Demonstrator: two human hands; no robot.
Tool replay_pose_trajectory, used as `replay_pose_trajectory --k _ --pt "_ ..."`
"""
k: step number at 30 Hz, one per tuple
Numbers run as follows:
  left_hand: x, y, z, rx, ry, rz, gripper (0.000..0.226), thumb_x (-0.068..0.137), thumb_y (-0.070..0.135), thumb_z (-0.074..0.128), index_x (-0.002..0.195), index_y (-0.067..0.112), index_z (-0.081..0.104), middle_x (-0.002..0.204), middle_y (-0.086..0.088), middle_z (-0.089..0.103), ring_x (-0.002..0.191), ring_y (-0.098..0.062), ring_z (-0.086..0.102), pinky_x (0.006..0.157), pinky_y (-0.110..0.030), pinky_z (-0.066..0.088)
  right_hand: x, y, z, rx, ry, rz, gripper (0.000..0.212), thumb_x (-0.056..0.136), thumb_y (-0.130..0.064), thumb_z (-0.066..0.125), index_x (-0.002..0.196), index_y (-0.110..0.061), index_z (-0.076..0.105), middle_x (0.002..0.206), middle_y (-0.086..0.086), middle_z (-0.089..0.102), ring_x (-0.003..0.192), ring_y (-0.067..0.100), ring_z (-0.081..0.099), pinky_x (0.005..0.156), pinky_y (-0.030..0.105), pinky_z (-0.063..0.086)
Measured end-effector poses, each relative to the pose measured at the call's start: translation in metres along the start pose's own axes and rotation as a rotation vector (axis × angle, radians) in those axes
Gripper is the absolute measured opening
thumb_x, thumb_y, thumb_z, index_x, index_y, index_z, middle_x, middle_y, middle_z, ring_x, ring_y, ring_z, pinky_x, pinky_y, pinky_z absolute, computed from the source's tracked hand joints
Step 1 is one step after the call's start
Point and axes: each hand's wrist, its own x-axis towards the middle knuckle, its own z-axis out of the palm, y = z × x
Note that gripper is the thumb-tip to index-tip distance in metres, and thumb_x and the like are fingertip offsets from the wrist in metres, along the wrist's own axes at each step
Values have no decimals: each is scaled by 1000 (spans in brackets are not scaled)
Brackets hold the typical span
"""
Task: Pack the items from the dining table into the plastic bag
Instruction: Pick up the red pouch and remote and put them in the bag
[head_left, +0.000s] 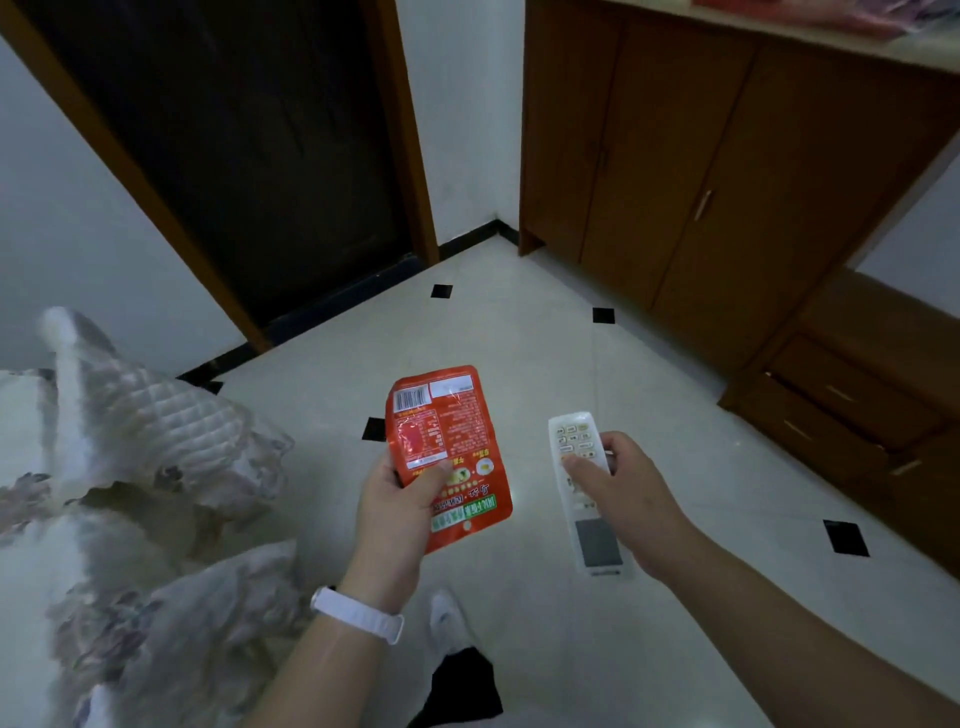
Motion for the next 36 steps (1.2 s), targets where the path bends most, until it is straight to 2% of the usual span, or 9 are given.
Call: replay_pose_trajectory --k 5,11,14,17,22,24,28,33,36 --pt "97 44 -19 -39 -21 -1 29 88 13 70 115 22 63 102 0 76 87 -25 75 80 -51 60 75 -65 41 -85 32 -17 13 91 -33 63 102 -29 56 94 -13 66 80 6 65 62 24 48" --pt "201 109 -38 -36 -18 36 26 88 13 70 111 21 65 102 -2 76 87 -26 74 80 -52 60 150 -147 88 -55 25 -98 11 91 -31 64 99 -30 57 86 -13 69 65 6 69 52 22 49" --pt "240 133 -39 -8 -27 69 23 89 17 70 111 25 64 102 2 75 87 -23 75 78 -48 61 184 -167 106 -53 10 -99 11 91 -30 64 98 -32 55 85 -17 66 66 4 68 49 14 47" --pt "278 146 -33 39 -8 94 21 89 17 70 107 28 65 100 3 75 85 -19 75 73 -42 62 224 -177 118 -49 9 -84 12 91 -31 64 98 -34 55 87 -19 65 71 7 67 57 19 50" --pt "350 163 -16 55 37 43 20 90 14 69 106 26 66 96 5 76 84 -19 75 73 -43 62 316 -191 132 11 -38 -53 12 89 -29 67 98 -32 59 89 -10 71 77 11 70 72 33 58" --pt "381 173 -8 93 64 42 19 90 13 68 104 26 66 95 4 76 82 -19 75 71 -44 62 360 -202 140 55 -69 -51 11 90 -28 66 99 -30 59 90 -9 71 77 13 70 70 33 58" --pt "448 210 7 130 156 35 19 92 17 67 105 31 63 97 8 75 82 -14 74 63 -29 59 452 -236 158 98 -142 -46 11 92 -29 63 102 -30 57 96 -8 70 79 12 70 65 27 54" --pt "517 264 19 165 290 107 28 91 24 68 118 30 61 106 7 74 90 -16 74 80 -43 60 548 -284 177 71 -300 -89 16 93 -30 62 108 -33 56 104 -12 67 90 11 66 70 26 51" --pt "542 284 14 127 374 132 28 91 24 69 117 29 61 105 8 74 90 -15 74 80 -44 60 590 -312 196 46 -373 -105 20 92 -31 62 111 -36 57 105 -11 68 93 14 66 82 37 56"
